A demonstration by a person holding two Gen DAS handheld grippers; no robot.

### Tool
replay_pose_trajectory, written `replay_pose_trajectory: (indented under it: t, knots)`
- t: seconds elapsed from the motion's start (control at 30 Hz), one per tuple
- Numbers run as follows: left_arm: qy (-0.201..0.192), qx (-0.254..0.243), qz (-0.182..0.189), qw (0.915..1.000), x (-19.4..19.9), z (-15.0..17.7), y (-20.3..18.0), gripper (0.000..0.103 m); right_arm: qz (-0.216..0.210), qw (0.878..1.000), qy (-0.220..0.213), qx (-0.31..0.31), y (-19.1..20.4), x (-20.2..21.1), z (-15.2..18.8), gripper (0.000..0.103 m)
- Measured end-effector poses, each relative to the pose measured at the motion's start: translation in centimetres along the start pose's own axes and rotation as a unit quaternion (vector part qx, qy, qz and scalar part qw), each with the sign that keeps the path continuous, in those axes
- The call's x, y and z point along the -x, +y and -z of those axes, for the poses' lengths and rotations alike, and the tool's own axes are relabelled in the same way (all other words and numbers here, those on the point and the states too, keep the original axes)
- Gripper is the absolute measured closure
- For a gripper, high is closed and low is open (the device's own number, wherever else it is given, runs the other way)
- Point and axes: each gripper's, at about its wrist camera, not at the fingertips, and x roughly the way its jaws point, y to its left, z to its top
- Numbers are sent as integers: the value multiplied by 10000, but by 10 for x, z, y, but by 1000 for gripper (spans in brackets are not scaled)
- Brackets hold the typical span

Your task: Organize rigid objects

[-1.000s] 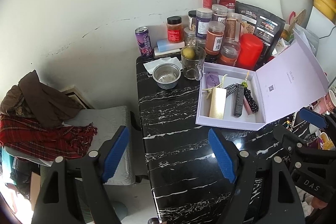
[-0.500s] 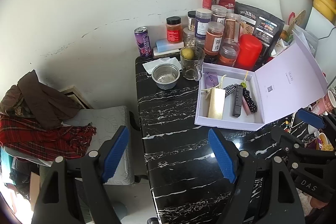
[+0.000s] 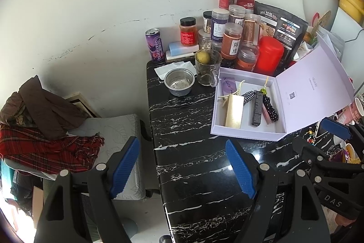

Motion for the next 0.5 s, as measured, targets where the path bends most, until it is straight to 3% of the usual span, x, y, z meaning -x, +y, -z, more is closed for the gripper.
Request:
replay_pose_trajectory:
  t: [0.5]
  knots:
    - [46, -24, 14, 10000, 0, 1, -1, 25, 36, 10000, 17, -25, -2, 0, 1, 28]
